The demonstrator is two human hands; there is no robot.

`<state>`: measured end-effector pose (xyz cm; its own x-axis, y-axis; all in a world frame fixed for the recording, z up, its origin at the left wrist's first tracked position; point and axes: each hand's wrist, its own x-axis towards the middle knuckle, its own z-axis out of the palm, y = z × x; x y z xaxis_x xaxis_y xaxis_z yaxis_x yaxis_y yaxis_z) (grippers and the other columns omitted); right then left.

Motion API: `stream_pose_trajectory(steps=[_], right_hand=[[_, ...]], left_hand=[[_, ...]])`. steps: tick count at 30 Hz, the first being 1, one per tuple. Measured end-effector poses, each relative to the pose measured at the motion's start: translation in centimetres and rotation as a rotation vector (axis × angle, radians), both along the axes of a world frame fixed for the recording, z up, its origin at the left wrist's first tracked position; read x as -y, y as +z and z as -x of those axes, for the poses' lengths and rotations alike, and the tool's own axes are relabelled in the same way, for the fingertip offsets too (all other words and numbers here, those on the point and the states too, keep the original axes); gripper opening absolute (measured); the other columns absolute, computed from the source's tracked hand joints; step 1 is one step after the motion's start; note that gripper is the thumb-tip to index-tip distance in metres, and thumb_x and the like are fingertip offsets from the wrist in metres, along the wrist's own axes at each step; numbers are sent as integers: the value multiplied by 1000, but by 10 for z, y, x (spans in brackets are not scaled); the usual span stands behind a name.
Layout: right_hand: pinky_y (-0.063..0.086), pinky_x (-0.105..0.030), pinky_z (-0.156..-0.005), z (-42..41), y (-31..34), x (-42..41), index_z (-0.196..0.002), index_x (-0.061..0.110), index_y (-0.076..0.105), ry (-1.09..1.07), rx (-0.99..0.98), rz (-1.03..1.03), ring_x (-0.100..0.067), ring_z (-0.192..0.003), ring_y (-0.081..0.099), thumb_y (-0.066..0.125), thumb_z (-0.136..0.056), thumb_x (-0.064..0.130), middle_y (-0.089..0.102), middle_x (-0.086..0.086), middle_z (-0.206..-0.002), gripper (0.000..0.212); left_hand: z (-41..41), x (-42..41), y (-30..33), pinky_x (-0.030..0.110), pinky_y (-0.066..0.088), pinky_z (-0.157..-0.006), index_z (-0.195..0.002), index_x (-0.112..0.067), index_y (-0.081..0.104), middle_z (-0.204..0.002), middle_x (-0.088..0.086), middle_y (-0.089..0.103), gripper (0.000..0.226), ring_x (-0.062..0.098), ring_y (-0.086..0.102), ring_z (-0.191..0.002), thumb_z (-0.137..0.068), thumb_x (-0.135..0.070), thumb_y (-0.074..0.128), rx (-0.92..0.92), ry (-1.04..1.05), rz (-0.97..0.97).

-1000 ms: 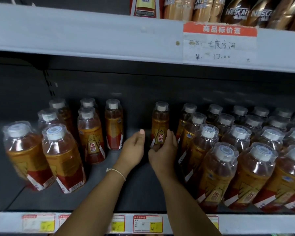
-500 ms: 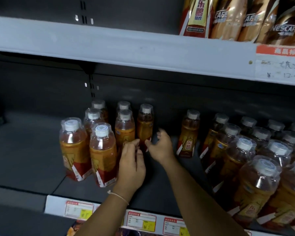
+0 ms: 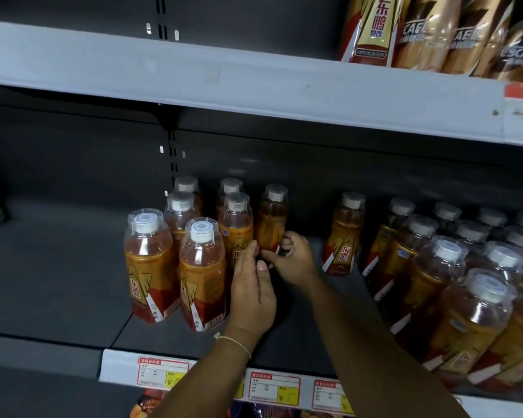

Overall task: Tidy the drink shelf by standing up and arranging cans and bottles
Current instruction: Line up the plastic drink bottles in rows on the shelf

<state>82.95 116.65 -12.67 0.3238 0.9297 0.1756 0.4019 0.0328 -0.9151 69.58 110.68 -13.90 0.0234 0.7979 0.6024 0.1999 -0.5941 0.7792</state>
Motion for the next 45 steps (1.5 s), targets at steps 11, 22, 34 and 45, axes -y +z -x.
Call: stream_pose_trajectory(steps=[11,22,34,45], right_hand=[[52,-13,-64,3,19,-5,-109,35,53,80,-126,26,-10,-107,66,81,-82,7,67,12,-106,48],[58,-21,-68,-5,9,15,-111,17,63,65,-85,-66,-7,-91,71,84,-77,6,70,-2,-107,41],[55,-24,-85,-28,-3,93,-105,32,60,-180,-109,-208,0,-97,64,96,-62,24,68,9,-107,56],[53,-22,-91,-47,-11,123,-138,19,55,-276,-168,-168,-9,-110,61,82,-84,23,58,0,-131,61]], left_hand=[[-4,4,5,16,31,-111,-143,-2,41,-142,12,50,51,17,44,-134,-98,-25,35,6,10,13],[-1,0,0,21,34,-110,-141,-2,45,-137,11,54,48,18,49,-129,-99,-24,36,-63,47,-12],[-20,0,11,43,44,-106,-115,-8,60,-120,13,66,45,26,59,-120,-105,-33,25,392,-390,537],[-62,4,14,31,39,-104,-124,-13,61,-119,1,66,59,13,58,-114,-104,-47,16,300,-485,710]])
